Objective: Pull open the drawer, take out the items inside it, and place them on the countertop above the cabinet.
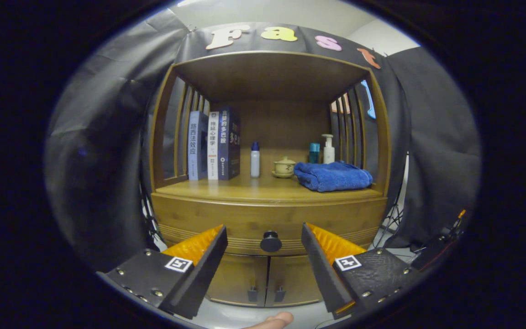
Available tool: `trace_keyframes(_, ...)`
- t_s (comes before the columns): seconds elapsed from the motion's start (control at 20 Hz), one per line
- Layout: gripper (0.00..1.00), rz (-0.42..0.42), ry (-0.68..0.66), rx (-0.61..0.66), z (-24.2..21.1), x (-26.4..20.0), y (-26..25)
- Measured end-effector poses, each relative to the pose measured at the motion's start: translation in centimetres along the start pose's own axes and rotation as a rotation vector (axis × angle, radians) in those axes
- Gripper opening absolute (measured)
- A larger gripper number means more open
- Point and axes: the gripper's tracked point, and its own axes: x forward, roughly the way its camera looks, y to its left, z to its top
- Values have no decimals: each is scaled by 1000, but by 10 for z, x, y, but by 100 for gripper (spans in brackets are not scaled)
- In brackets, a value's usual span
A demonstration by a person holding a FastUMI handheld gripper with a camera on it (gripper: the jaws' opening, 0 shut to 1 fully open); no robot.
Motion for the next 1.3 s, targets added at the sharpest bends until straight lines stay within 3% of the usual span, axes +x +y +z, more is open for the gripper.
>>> trace_keyframes(0.2,98,-17,29,-43,-25,39,-12)
trace_keyframes(0.55,98,24,30,9,-43,78,-1)
trace_keyframes(0.65,98,-3,39,2,-52,89,-2)
trace_keyframes(0.75,85,-31,108,2,-69,93,-3)
trace_keyframes(1.05,46,-18,63,33,-70,97,3)
trace_keyframes(1.3,35,-21,137,4,-73,96,1)
